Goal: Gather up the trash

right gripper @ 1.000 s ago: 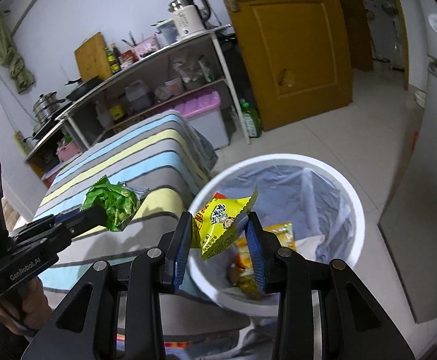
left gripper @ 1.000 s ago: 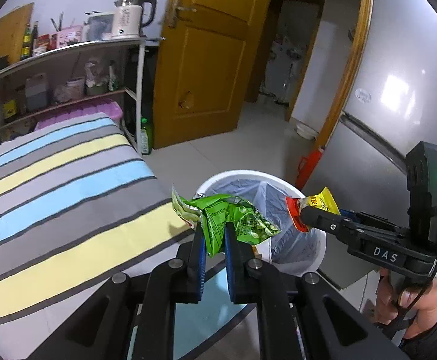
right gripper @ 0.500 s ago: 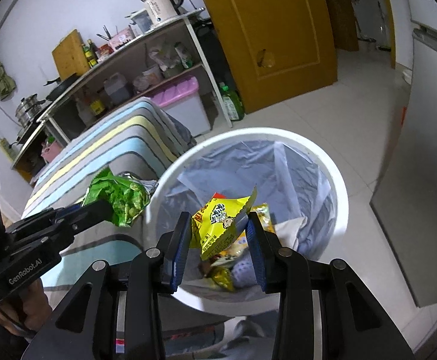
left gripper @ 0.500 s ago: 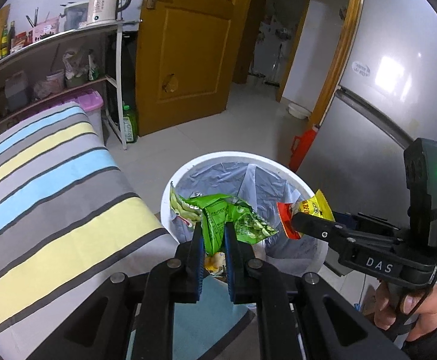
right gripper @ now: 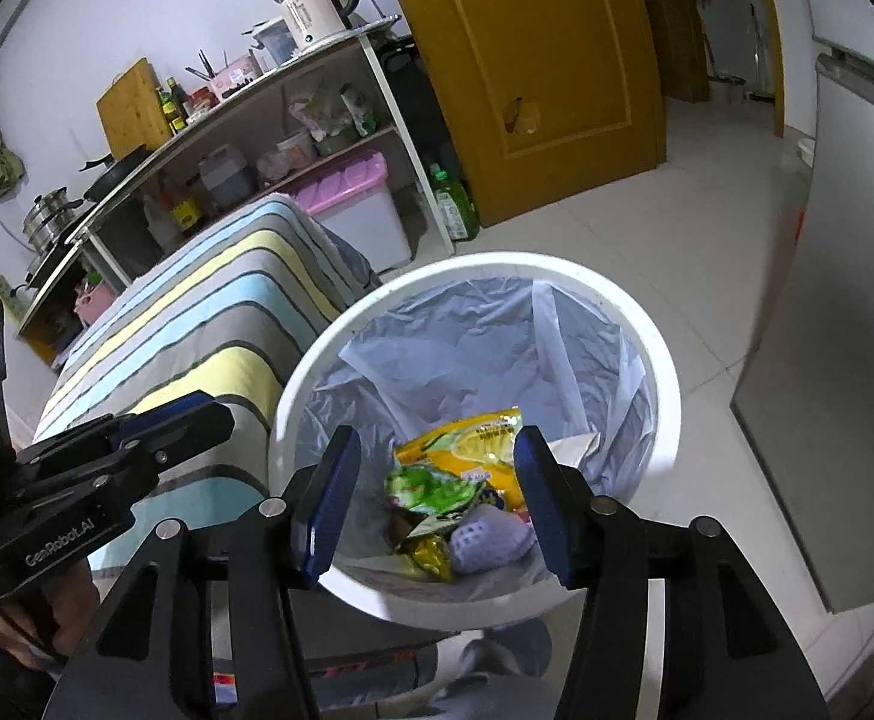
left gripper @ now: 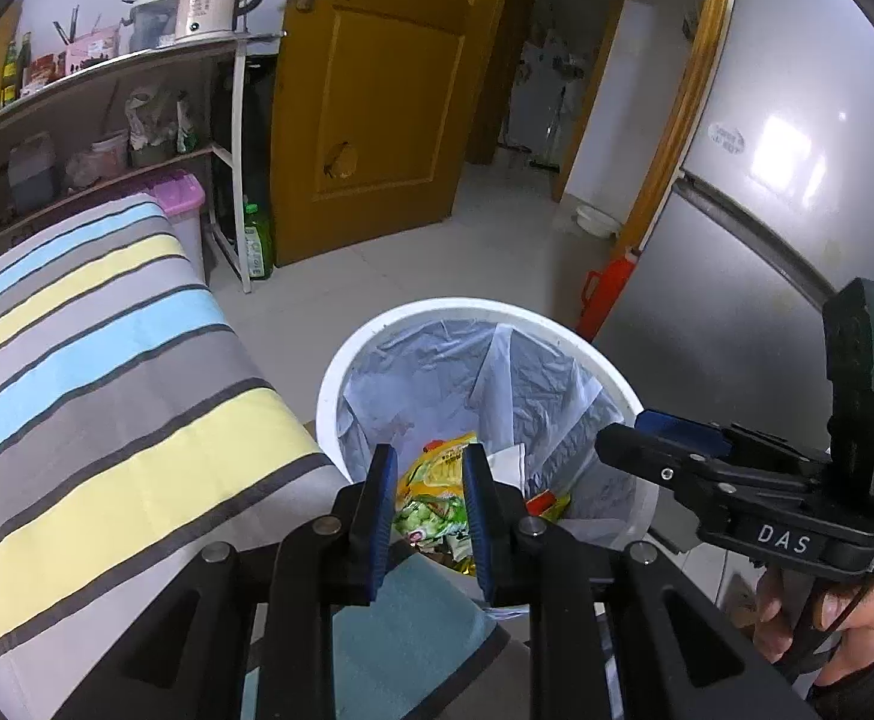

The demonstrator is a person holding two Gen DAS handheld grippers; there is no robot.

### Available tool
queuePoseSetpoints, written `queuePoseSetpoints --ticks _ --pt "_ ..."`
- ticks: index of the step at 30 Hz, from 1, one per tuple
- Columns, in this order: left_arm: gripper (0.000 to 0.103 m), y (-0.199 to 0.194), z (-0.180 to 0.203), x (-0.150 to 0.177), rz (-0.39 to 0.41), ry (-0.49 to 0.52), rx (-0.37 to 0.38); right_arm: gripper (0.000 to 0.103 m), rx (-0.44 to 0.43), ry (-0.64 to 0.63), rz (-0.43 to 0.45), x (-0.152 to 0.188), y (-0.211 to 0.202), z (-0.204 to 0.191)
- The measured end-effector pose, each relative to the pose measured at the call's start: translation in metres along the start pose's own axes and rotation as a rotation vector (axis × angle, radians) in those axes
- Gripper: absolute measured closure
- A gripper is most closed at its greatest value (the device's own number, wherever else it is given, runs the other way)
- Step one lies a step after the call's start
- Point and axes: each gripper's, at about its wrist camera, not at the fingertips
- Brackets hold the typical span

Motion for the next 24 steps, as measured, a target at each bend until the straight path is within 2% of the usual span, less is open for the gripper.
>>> queuePoseSetpoints --ticks 7,14,24 --pt "0.081 -0.031 -0.003 0.002 0.055 -0.013 0.014 0.049 0.014 -0.029 0.053 -0.007 -0.025 -0.02" --pt "0.081 -0.069 -0.012 0.009 0.112 -0.027 0.018 0.049 0.003 -0.097 0.089 -0.011 -0.045 -0.058" --pt "0.081 -0.121 -0.024 0.029 0.184 -0.036 0.005 0.049 0.024 -0.174 0.134 -0.003 -0.07 -0.106"
Point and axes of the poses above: each gripper's, at about its wrist camera, not at the fingertips, and y roughly the way its jaws point, z to its right, x to its underside, and after that the axes turned 13 degrees about -y, right-handed
